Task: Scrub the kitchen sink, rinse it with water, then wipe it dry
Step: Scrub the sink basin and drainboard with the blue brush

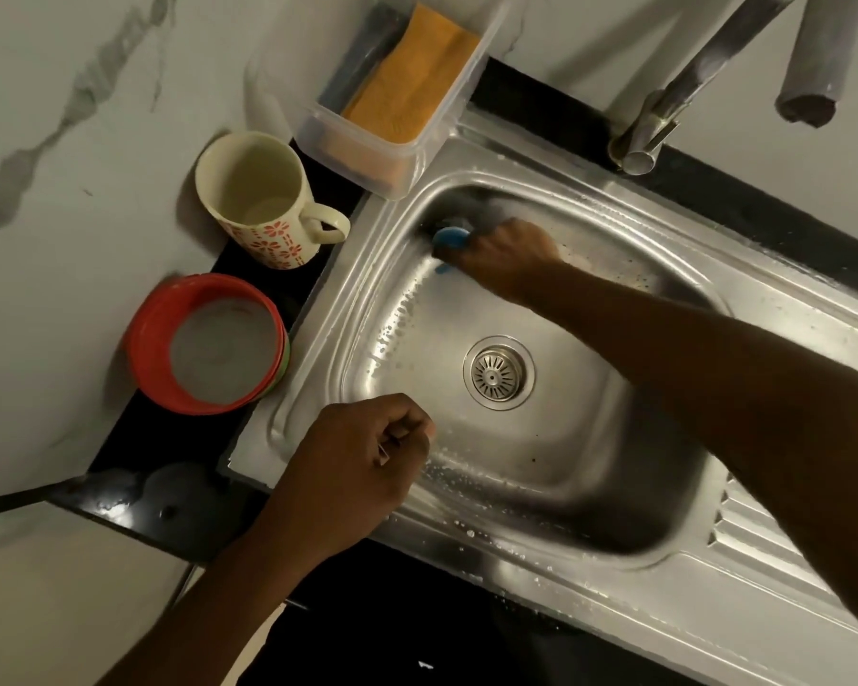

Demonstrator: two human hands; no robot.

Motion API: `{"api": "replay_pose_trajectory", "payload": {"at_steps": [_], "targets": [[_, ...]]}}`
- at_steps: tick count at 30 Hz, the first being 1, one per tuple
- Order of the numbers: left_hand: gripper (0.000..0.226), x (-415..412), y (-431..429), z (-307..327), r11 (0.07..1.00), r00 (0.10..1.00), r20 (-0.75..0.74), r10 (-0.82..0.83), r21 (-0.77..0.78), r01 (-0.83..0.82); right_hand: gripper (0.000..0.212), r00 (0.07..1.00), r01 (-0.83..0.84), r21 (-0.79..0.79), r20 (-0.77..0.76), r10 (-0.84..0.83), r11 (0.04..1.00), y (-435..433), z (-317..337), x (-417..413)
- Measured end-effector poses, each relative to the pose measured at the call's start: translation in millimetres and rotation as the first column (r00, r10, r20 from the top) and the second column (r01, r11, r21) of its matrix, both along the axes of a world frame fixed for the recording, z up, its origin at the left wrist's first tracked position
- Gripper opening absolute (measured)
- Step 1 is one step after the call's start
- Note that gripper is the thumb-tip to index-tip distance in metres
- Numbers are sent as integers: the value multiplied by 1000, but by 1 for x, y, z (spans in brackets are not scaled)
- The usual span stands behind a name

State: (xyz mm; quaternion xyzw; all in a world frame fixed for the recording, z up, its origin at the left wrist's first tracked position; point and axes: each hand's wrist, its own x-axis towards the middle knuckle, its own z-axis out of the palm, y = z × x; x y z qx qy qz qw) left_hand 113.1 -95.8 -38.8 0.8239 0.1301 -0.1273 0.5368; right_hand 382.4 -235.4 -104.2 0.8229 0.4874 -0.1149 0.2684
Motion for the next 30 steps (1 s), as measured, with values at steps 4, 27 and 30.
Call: {"api": "replay_pose_trajectory", "payload": {"at_steps": [4,27,30], "targets": [[11,-5,4,2,1000,1000,3,15,-26,-15,56,981,195,6,-3,-195,981,-30,4,-8],[12,3,1,10,998,997,68,34,-46,-31,57,833,553,-81,87,-547,829,-169,48,-45],[12,4,-4,10,998,997,77,9,-62,-4,49,799,600,-29,76,-597,799,-179,52,-62]]}}
